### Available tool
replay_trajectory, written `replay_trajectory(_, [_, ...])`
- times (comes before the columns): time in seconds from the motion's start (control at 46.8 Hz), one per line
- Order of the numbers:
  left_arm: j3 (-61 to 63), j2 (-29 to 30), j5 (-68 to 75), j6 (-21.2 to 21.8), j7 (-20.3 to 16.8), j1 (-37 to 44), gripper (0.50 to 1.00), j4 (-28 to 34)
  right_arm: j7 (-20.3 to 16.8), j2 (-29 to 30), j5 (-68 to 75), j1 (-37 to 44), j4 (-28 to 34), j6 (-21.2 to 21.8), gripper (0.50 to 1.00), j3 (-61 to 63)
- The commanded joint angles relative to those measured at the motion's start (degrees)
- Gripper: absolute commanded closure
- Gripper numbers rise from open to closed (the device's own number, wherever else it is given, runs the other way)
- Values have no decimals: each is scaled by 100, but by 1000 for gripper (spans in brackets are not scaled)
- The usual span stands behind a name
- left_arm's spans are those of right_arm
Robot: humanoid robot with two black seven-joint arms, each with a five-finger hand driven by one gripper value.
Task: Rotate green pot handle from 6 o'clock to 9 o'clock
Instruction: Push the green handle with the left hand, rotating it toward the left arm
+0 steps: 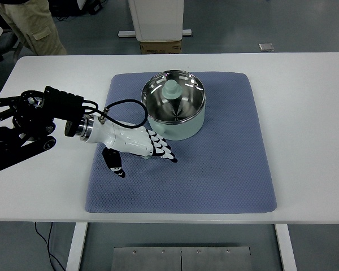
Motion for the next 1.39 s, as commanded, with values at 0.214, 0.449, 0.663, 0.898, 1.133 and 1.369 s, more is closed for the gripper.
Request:
replay_trajectory(0.214, [58, 83, 329, -28, -1, -176, 500, -5, -1, 0, 1, 1, 0, 0, 500, 0])
replay_trajectory(0.449, [120, 224, 611, -37, -1, -325, 500, -5, -1, 0, 1, 1, 0, 0, 500, 0])
replay_trajectory(0.663, [181, 303, 813, -37, -1, -396, 500, 3, -1, 0, 1, 1, 0, 0, 500, 0])
replay_trajectory(0.898, [217, 320, 971, -28, -1, -475, 500, 12, -1, 0, 1, 1, 0, 0, 500, 0])
replay_trajectory(1.133, [225, 338, 1129, -28, -1, -545, 500, 135, -1, 0, 1, 1, 0, 0, 500, 0])
replay_trajectory(1.369, [269, 400, 1129, -28, -1, -554, 500, 258, -1, 0, 1, 1, 0, 0, 500, 0])
